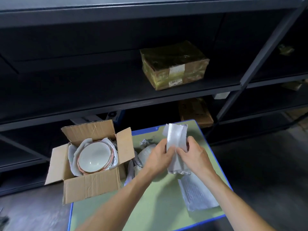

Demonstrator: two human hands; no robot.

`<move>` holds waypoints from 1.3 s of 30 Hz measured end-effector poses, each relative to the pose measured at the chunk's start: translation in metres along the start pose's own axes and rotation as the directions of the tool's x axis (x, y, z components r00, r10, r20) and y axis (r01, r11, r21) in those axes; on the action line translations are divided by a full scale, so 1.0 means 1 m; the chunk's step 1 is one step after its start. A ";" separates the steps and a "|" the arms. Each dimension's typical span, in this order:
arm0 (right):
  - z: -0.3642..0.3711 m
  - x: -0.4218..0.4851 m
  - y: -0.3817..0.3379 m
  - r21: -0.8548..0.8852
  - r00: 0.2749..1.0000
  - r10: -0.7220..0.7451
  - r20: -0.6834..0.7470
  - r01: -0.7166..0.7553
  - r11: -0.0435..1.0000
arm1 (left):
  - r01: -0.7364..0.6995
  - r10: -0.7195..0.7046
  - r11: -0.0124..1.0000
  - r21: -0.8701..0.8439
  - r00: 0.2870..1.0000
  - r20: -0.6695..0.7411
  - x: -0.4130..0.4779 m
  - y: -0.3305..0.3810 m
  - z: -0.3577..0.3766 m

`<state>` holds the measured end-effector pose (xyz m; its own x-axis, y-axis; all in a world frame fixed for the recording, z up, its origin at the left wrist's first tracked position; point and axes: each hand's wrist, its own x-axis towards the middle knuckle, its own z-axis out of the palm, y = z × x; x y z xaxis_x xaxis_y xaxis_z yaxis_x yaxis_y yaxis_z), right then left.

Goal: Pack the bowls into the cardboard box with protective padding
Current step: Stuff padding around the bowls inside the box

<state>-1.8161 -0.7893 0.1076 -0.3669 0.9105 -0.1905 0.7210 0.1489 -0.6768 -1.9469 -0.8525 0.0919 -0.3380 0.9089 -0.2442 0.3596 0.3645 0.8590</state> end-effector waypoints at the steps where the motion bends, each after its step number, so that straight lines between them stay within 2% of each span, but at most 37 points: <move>1: 0.001 0.000 0.000 -0.002 1.000 -0.009 -0.001 0.009 1.000 | 0.000 0.000 1.000 -0.030 1.000 0.016 -0.001 0.001 0.001; 8: 0.001 -0.003 0.001 0.053 0.999 -0.049 -0.014 0.049 0.997 | -0.036 0.029 0.983 -0.182 0.999 -0.041 -0.004 -0.001 0.000; 15: 0.000 -0.002 0.007 0.128 0.998 -0.051 0.036 0.046 0.991 | 0.045 -0.062 0.950 -0.309 0.997 -0.043 -0.010 0.005 -0.010; 19: 0.001 -0.001 0.004 0.127 0.996 -0.046 0.075 0.037 0.991 | 0.069 -0.079 0.945 -0.319 0.997 -0.021 -0.012 0.008 -0.010; 24: 0.001 -0.004 0.000 0.125 0.984 -0.076 0.160 0.056 0.991 | 0.059 -0.072 0.968 -0.243 0.996 -0.043 -0.015 0.007 -0.011; 29: -0.004 -0.012 -0.007 0.357 0.968 -0.036 0.247 -0.057 0.932 | 0.071 -0.099 0.958 -0.278 0.991 -0.087 -0.016 0.008 -0.011; 32: -0.001 -0.015 -0.010 0.388 0.977 -0.082 0.196 0.000 0.922 | 0.067 -0.101 0.941 -0.331 0.991 -0.086 -0.017 0.010 -0.012; 36: 0.002 -0.015 -0.012 0.335 0.976 -0.119 0.182 0.053 0.941 | 0.092 -0.094 0.922 -0.375 0.995 0.014 -0.017 0.008 -0.014; 39: 0.004 -0.013 -0.015 0.304 0.976 -0.137 0.169 0.080 0.949 | 0.096 -0.096 0.927 -0.362 0.995 0.017 -0.021 0.011 -0.017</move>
<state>-1.8249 -0.8051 0.1175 -0.5559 0.8033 -0.2135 0.4764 0.0975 -0.8738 -1.9511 -0.8708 0.1142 -0.3561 0.8729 -0.3335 -0.0138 0.3520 0.9359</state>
